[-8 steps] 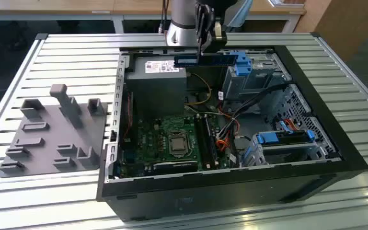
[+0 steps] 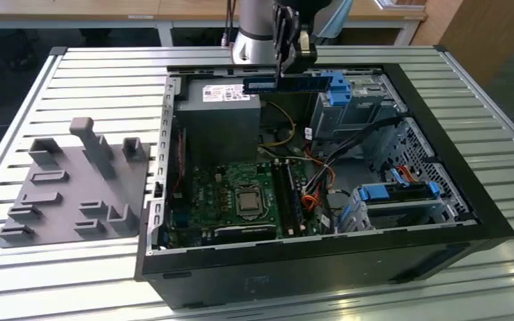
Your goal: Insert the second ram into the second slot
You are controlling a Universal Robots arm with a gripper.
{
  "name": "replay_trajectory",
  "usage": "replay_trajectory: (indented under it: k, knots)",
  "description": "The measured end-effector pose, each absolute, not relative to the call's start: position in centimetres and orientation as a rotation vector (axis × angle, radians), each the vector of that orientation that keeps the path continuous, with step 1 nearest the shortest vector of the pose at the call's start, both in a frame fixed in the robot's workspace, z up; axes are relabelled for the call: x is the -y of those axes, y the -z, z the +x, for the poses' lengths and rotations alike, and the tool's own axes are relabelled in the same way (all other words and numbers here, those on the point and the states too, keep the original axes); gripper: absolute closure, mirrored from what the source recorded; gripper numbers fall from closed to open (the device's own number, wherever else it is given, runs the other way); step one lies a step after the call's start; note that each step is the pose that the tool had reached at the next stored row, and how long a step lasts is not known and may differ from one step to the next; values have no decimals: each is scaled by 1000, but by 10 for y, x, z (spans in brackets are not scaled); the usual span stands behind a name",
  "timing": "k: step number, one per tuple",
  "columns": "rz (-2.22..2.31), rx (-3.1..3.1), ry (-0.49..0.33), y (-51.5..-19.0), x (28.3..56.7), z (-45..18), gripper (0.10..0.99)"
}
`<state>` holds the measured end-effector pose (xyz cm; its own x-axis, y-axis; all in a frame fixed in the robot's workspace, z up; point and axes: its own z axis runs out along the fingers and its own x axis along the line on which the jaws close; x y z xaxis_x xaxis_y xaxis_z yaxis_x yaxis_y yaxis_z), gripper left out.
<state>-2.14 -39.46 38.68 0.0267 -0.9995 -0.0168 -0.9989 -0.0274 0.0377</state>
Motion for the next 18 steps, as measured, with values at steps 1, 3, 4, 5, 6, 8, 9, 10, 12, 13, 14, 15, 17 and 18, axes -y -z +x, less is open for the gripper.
replay_trajectory:
  k: [1,3,4,5,6,8,9,10,12,13,14,15,17,18]
  knots:
    - [2240,2180,60,-387,395,-21,945]
    - [2240,2180,60,-387,397,-21,945]
    - [2240,2180,60,-387,398,-21,945]
    - [2240,2180,60,-387,399,-21,945]
    - [2240,2180,60,-387,401,-21,945]
    - [2240,2180,59,-387,404,-21,945]
    - [2239,2179,59,-387,406,-21,945]
    - [2239,2179,58,-387,408,-21,945]
    - [2238,2178,55,-387,413,-21,945]
    - [2237,2177,54,-387,415,-21,945]
    - [2237,2177,53,-387,418,-21,945]
    - [2236,2176,51,-387,420,-21,945]
    - [2235,2175,49,-387,426,-21,945]
    - [2234,2175,47,-387,428,-21,945]
